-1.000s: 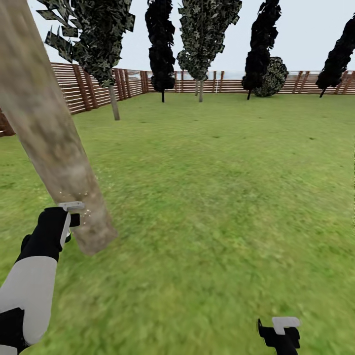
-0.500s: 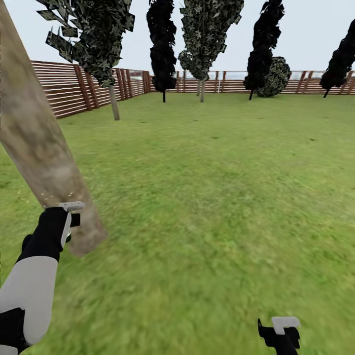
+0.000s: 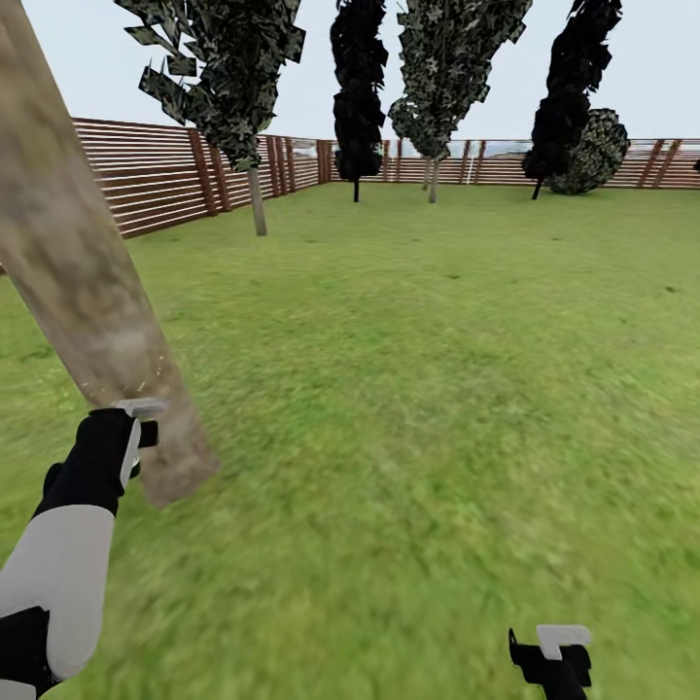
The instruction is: In the garden, pick up the pesticide atomizer on the floor and spray pesticide onto both trees until each tree trunk is fully covered.
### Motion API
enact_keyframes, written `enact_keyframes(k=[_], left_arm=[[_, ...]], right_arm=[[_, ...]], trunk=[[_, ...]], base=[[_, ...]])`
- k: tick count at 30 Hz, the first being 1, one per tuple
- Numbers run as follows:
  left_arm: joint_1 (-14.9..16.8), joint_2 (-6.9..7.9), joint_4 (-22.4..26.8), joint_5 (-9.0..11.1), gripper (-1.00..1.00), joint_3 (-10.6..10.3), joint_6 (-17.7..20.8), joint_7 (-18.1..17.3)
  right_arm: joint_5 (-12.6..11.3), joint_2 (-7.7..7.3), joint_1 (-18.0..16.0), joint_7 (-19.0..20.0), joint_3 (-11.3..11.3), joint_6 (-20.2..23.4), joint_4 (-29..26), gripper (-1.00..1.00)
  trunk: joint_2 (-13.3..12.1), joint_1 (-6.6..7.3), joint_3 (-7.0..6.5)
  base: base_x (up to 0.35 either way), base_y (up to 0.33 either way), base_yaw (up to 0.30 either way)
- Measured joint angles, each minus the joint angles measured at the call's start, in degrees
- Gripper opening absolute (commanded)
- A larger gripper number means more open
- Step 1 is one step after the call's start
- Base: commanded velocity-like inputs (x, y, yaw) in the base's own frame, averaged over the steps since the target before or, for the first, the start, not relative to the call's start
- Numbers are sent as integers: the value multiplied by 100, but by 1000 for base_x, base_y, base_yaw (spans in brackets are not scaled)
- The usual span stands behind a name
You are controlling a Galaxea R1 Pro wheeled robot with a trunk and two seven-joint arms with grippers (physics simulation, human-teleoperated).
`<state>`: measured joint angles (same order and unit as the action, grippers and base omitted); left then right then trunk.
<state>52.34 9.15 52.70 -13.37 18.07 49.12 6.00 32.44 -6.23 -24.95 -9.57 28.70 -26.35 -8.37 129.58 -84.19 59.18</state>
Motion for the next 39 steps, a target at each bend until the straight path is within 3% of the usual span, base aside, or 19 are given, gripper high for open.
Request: enact_keyframes(k=[14,19,21,25,29,32,39], left_arm=[[-42,39,-10,-22,-100,31,-35,17],[-454,91,-3,-18,-100,80,-92,38],[-563,103,-1,-9,-100,211,-116,28],[-903,117,-9,-21,-100,289,-544,33],[-1130,183,-81,6,-100,568,-706,36],[-1276,164,-389,61,-100,605,-1270,47],[-1314,108,-626,56,-100,602,-1411,43]], right_arm=[[0,-1,1,-1,-1,0,1,100],[0,-1,1,-1,-1,0,1,100],[0,-1,1,-1,-1,3,1,100],[0,1,2,-1,-1,7,1,100],[0,1,2,-1,-1,7,1,100],[0,2,1,-1,-1,9,2,100],[0,6,2,0,0,0,0,100]], trunk=[[0,0,0],[0,-1,1],[0,0,0],[0,0,0],[0,0,0],[0,0,1],[0,1,0]], base=[[202,-224,56],[180,-225,273],[178,-226,276],[178,-226,276],[186,-225,276],[230,-196,276],[264,-160,115]])
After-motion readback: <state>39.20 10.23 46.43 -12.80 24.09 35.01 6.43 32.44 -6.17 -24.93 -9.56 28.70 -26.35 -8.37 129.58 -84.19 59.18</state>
